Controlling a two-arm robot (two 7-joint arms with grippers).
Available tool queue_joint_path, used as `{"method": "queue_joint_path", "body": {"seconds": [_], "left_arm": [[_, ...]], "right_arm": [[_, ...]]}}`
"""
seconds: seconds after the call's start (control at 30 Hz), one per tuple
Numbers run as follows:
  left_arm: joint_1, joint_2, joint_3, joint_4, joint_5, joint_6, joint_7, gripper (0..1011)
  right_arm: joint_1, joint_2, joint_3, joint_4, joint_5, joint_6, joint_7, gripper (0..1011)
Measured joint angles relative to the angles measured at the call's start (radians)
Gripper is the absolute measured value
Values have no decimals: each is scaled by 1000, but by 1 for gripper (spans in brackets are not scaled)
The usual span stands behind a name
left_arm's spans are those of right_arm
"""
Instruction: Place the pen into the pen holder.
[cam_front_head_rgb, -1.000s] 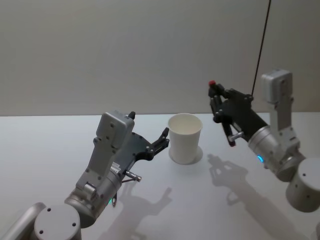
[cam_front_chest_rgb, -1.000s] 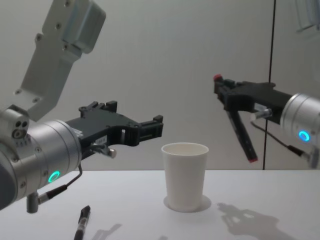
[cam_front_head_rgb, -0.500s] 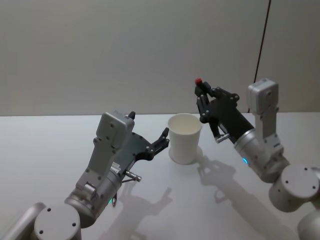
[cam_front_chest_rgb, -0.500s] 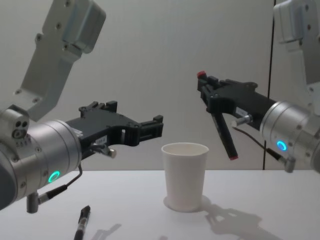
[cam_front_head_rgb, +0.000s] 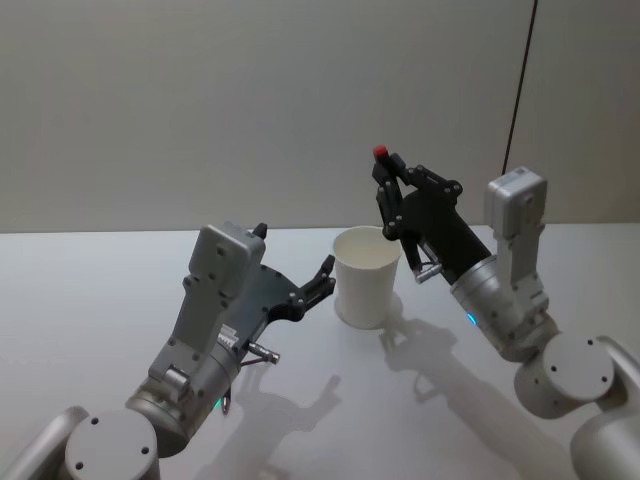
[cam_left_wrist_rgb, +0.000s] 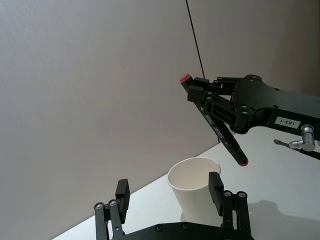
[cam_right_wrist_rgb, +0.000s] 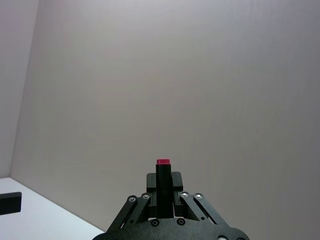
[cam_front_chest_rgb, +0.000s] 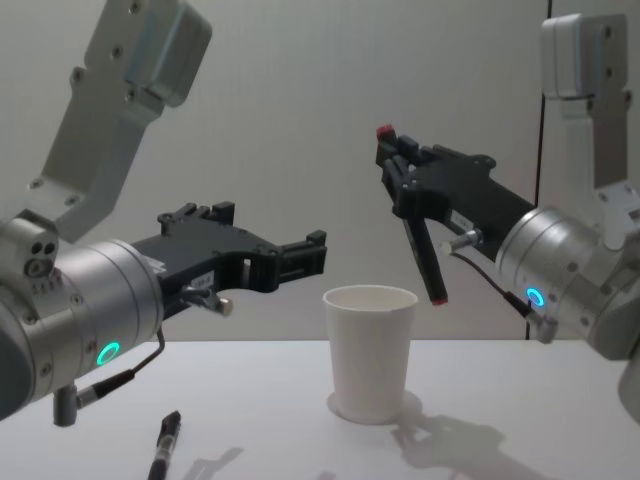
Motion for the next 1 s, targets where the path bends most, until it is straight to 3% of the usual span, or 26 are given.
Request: {"method": "queue_joint_path", "body": {"seconds": [0.6, 1.0], "left_arm": [[0, 0, 0, 0, 0, 0, 0, 1004], [0, 0, 0, 0, 0, 0, 0, 1004]], "right_arm": [[70, -45, 1, 171, 119, -216, 70, 161], [140, -83, 7, 339, 211, -339, 138, 161]]}}
